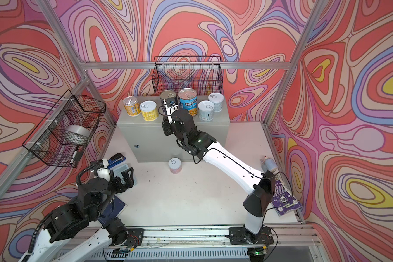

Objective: Place and organize the canned foods onto the counter
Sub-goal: 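Raise the open right gripper and draw it back from the cabinet top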

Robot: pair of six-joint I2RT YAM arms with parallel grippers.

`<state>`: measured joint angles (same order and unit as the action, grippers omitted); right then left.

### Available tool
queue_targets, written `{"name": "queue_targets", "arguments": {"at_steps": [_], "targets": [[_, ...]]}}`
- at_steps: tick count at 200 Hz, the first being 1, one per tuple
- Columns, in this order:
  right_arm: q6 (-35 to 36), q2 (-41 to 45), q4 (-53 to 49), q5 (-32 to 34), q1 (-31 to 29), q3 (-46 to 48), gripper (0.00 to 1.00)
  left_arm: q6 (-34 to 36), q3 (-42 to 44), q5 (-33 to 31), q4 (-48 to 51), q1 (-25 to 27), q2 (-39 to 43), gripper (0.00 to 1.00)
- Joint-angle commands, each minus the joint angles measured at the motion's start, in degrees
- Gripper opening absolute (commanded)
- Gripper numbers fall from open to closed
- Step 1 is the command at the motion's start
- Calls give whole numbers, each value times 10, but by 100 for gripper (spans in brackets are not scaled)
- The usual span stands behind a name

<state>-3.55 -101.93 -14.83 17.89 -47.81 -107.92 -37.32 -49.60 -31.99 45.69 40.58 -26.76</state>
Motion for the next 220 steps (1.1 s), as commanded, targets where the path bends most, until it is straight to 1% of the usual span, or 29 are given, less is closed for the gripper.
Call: {"name": "queue_targets", "arguments": {"at_steps": [1,60,109,220], "targets": [[-1,-21,-13,12,4,-27,26,-10,7,-11,18,1,10,100],[-9,-48,-20,41,8,-59,25,-7,9,-21,26,1,22,100],[-8,-74,-26,42,16,-89,26,-5,9,-26,28,1,24,100],[-9,-102,-19,40,30,-106,27,3,8,-33,27,1,25,100]]}}
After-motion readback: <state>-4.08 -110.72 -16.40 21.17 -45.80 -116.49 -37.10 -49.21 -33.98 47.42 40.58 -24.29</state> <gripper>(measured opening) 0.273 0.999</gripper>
